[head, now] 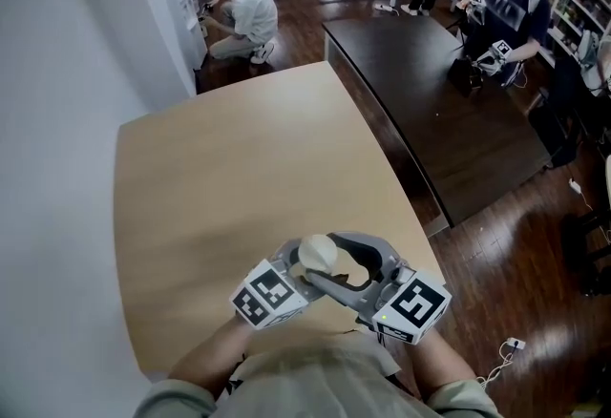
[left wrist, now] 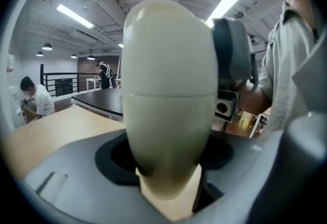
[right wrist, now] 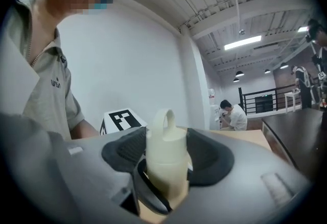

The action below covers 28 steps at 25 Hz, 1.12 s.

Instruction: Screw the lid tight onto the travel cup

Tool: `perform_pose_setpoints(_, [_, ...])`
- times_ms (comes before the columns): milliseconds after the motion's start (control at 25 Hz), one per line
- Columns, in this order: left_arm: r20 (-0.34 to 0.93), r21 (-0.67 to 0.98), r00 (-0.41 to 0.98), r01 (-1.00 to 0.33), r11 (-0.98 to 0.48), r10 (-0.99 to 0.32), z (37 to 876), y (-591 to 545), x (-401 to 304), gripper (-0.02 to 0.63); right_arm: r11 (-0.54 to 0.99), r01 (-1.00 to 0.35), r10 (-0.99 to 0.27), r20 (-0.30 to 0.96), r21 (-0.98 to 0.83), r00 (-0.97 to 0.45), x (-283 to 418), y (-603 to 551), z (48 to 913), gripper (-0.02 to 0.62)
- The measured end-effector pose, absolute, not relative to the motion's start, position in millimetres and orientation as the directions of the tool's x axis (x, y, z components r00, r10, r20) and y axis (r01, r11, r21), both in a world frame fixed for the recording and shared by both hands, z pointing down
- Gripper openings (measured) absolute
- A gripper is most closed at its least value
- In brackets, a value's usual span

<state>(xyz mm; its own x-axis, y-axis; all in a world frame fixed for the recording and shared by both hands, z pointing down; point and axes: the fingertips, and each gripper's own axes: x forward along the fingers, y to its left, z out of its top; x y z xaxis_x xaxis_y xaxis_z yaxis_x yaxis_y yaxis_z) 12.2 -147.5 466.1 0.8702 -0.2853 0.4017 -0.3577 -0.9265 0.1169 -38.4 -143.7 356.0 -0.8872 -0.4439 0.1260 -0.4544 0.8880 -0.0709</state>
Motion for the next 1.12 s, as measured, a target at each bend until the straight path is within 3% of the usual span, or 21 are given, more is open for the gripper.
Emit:
perform_pose_setpoints(240, [0.328, 0.108, 0.884, -0.385, -0.916, -0.333, 470, -148, 21, 0.313, 0.881, -0.462, -0.451, 0.119, -0.100, -0.885, -29, -139, 354, 0.253])
perform_pose_setpoints(520, [0.327, 0.080, 0.863, -0.431, -0.899, -0.385, 513, -149, 45, 0.313, 0.753, -0.609, -0.618, 0.053, -0.249, -0.785, 32, -142, 361, 0.253])
perform_pose_setpoints(720, [0.345, 0.055, 0.844, -0.455, -0.889, -0.410, 551, -154, 58, 0.313, 0.610, -0.703, -0.722, 0.109, -0.365, -0.683, 71, -129, 393, 0.253])
perform_pose_setpoints(1120, [0.379, -0.019, 0.817, -0.463, -0.886, -0.435, 610, -178, 79, 0.311, 0.486, -0.766, -0.759, 0.231, -0.420, -0.608, 102, -99, 440, 0.253])
